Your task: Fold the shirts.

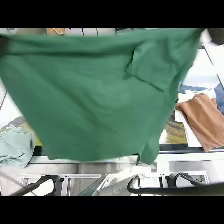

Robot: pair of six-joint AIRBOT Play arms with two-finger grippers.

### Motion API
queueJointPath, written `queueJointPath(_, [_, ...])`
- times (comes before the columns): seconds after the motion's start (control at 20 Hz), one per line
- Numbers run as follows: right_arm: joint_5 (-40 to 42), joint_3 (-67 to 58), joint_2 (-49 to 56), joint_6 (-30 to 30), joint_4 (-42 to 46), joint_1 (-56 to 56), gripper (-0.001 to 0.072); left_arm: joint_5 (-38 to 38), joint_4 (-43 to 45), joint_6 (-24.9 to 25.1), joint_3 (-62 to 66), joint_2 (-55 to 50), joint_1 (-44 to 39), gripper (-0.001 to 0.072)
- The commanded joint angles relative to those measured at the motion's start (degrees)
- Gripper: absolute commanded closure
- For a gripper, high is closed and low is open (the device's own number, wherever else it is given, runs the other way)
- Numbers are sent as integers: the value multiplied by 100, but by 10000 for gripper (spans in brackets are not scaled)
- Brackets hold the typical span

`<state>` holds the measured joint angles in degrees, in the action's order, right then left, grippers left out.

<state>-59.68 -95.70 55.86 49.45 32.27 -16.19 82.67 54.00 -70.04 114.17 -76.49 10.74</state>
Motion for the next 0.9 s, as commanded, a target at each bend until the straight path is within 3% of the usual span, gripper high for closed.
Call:
queueJointPath(0.0, [-444,68,1528,-20,-144,85,696,61,1211,-98,11,-1670,-887,691])
queueJointPath(0.25, [295,55,3440,-149,-155,238,697,-1054,1443,-118,13,-3718,-1099,691])
queueJointPath(0.4, [931,-144,4030,-184,-212,216,697,-1740,1438,-271,13,-4275,-890,691])
queueJointPath(0.55, [1014,-487,4310,-326,-210,175,698,-2140,1384,-269,13,-4422,-723,691])
queueJointPath(0.85, [409,-518,4214,-442,413,138,697,-1556,1381,-284,203,-4382,-660,691])
